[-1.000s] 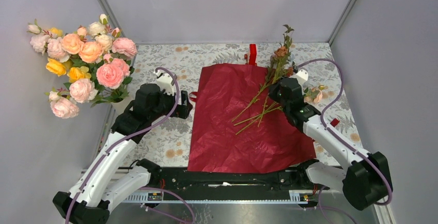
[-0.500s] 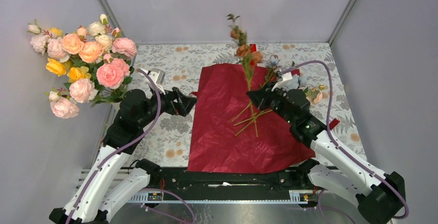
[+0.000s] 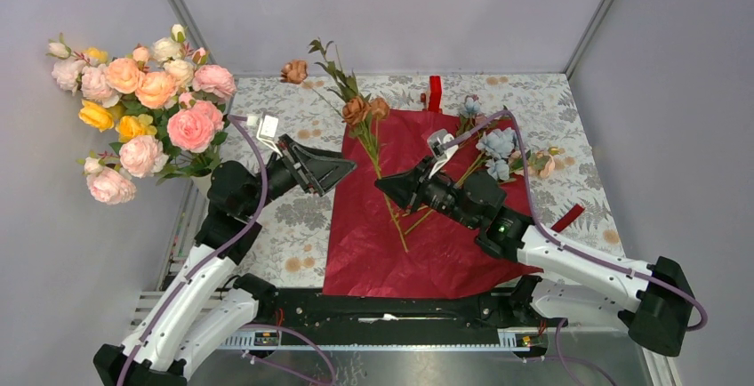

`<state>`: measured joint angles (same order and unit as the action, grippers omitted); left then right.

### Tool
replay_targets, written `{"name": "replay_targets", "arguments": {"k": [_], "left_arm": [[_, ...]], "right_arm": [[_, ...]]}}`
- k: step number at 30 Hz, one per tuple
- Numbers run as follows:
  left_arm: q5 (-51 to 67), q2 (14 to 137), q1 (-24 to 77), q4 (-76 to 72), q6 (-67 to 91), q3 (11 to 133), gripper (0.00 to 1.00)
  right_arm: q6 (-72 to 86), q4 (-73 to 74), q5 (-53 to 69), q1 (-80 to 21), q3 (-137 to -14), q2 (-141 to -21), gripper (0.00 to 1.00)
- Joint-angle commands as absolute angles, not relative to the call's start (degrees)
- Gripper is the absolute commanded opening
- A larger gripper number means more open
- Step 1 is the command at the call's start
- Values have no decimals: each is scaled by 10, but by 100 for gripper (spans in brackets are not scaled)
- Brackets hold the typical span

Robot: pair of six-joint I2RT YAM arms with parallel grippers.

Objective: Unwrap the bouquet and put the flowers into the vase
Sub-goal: Pick up the fake flower from the wrapping paper.

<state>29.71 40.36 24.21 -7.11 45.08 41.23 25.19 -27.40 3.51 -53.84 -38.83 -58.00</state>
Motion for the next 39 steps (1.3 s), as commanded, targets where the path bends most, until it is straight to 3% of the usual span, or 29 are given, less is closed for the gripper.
{"name": "replay_targets", "arguments": {"k": [1, 13, 21, 32, 39], "left_arm": [[335, 407, 241, -227, 535, 395, 99], [383, 458, 264, -336, 599, 401, 76], [394, 476, 282, -340, 603, 413, 72], [395, 464, 289, -352, 604, 417, 43], [390, 457, 289, -356, 601, 417, 37]], "right_arm": [[253, -363, 20, -565, -428, -584, 0], [271, -388, 86, -589, -448, -596, 0], [277, -389, 119, -593, -453, -589, 0], [279, -380, 123, -593, -450, -583, 0], [279, -366, 122, -594, -449, -582, 0]]}}
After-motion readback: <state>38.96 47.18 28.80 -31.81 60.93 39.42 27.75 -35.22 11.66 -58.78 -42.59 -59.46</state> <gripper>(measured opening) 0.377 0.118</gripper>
